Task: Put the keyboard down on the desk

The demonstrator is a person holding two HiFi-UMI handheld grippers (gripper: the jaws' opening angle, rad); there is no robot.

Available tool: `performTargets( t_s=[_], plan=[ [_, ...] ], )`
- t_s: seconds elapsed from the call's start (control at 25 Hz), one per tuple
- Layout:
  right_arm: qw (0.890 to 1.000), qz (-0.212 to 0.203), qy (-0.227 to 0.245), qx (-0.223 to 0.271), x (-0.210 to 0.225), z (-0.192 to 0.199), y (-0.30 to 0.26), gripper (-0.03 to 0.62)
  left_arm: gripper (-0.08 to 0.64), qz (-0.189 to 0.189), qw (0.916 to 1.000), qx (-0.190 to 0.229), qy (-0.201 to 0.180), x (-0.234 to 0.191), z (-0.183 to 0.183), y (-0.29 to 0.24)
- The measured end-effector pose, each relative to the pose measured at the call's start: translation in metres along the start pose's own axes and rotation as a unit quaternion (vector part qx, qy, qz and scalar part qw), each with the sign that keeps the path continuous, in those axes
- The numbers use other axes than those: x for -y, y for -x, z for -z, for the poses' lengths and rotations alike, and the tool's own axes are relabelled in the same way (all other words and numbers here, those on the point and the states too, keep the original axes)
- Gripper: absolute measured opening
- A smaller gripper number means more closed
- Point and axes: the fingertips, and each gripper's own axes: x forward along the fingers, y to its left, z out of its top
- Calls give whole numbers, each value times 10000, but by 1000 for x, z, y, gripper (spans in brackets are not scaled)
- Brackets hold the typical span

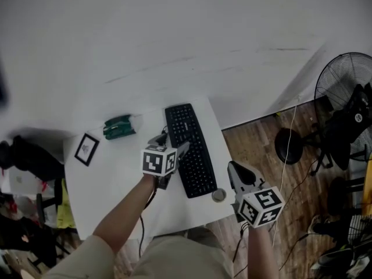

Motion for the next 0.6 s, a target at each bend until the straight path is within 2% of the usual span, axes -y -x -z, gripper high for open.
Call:
performTargets(
  t_s=[0.04, 0.16, 0.32, 0.44, 0.6],
  plan=[
    [9999, 17, 22, 129, -3, -10, 6, 25, 377, 21, 9999, 129, -98, 4, -6, 12],
    [9986, 32, 129, 520, -15, -40, 26, 25, 253, -12, 9978, 491, -438, 14, -20, 49],
    [9952, 93, 400, 888, -35, -76, 54, 25, 215, 105, 9926, 978, -719, 34, -37, 95],
    [9910, 59, 621, 1185, -57, -102, 77, 25, 151, 142, 9858, 1331, -1014, 48, -49, 128],
    [9844, 2, 835, 1552, -81, -128, 105, 25, 112, 335, 9761, 1651, -1370, 68, -64, 167]
  ],
)
